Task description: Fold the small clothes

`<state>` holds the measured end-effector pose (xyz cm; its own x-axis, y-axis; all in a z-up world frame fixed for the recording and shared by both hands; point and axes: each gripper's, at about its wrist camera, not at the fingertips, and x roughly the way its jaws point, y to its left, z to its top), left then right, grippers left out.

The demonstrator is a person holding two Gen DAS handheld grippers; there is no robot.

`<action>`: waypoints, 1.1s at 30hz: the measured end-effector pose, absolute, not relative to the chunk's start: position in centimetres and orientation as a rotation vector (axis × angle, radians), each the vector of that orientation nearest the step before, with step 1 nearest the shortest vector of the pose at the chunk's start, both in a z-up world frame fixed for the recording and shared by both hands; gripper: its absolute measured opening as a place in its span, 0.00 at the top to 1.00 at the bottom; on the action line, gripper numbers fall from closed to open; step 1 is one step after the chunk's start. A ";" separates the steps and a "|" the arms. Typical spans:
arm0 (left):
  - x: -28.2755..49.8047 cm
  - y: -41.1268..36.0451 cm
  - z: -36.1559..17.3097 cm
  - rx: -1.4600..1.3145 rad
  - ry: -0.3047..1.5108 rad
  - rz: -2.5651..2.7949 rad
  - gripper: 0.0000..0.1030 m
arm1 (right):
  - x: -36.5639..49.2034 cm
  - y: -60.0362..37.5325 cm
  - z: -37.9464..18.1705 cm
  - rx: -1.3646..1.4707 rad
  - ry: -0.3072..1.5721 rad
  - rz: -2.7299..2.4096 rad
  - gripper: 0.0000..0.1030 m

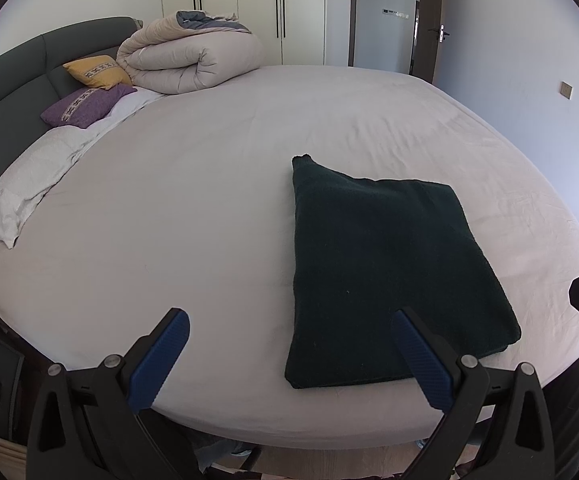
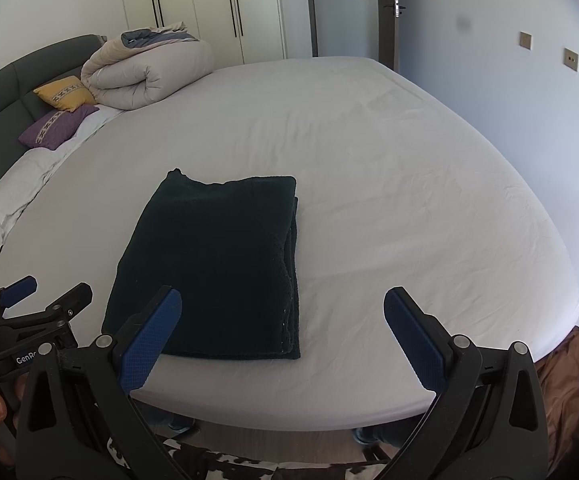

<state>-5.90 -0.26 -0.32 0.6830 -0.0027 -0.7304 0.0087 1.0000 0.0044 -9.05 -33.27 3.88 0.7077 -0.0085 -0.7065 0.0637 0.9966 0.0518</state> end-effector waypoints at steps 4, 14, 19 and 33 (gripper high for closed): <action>-6.0 -0.3 -0.4 0.007 0.819 -0.006 0.00 | -9.1 -33.2 3.8 0.074 0.784 -0.041 0.00; -6.1 -0.4 -0.7 0.005 0.823 -0.007 0.00 | -9.0 -33.0 3.5 0.076 0.790 -0.041 0.00; -6.1 -0.4 -0.9 0.005 0.827 -0.008 0.00 | -8.9 -33.0 3.4 0.075 0.791 -0.041 0.00; -6.1 -0.3 -1.0 0.003 0.833 -0.009 0.00 | -8.8 -32.9 3.2 0.075 0.796 -0.041 0.00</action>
<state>-6.12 -0.29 -0.96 0.6725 -0.0067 -0.7400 0.0093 1.0000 -0.0006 -8.80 -32.92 3.17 0.6993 -0.0082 -0.7148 0.0644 0.9966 0.0516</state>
